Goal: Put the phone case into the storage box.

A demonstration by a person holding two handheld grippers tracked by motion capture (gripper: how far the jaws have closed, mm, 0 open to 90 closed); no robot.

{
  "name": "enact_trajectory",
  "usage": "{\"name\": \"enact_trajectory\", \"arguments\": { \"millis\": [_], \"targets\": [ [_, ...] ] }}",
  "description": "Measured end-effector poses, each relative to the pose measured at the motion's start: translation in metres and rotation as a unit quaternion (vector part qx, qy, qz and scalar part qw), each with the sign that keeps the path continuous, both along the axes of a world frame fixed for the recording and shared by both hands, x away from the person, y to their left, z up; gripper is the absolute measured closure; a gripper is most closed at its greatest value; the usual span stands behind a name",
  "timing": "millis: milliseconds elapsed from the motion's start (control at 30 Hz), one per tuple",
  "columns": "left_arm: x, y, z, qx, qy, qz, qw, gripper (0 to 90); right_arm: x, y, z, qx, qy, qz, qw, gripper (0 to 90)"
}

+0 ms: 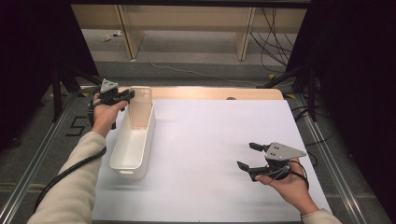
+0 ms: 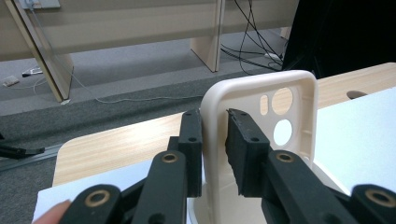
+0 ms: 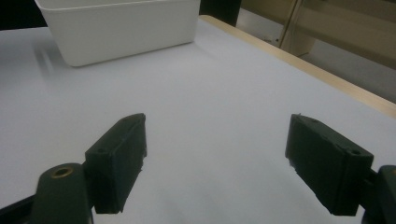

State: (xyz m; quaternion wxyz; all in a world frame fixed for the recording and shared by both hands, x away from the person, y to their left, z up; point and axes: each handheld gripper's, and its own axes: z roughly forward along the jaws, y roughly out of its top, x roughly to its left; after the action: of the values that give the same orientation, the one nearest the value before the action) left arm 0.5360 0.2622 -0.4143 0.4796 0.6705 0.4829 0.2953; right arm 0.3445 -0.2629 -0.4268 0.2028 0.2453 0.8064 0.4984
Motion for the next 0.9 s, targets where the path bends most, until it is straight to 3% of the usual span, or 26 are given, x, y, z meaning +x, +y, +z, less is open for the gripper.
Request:
{"name": "enact_trajectory", "arguments": {
  "millis": [567,900],
  "targets": [
    [0.0006,-0.0019,-0.0005,0.008,0.005,-0.006,0.9999,71.7,0.0001,0.0002,-0.0003,0.0,0.001,0.001,1.0,21.9],
    [-0.0004,-0.0042,0.0021,0.002,0.028,0.002,0.9996,58.0,0.0,0.0006,-0.0005,-0.001,0.001,0.001,1.0,21.9]
  ]
}}
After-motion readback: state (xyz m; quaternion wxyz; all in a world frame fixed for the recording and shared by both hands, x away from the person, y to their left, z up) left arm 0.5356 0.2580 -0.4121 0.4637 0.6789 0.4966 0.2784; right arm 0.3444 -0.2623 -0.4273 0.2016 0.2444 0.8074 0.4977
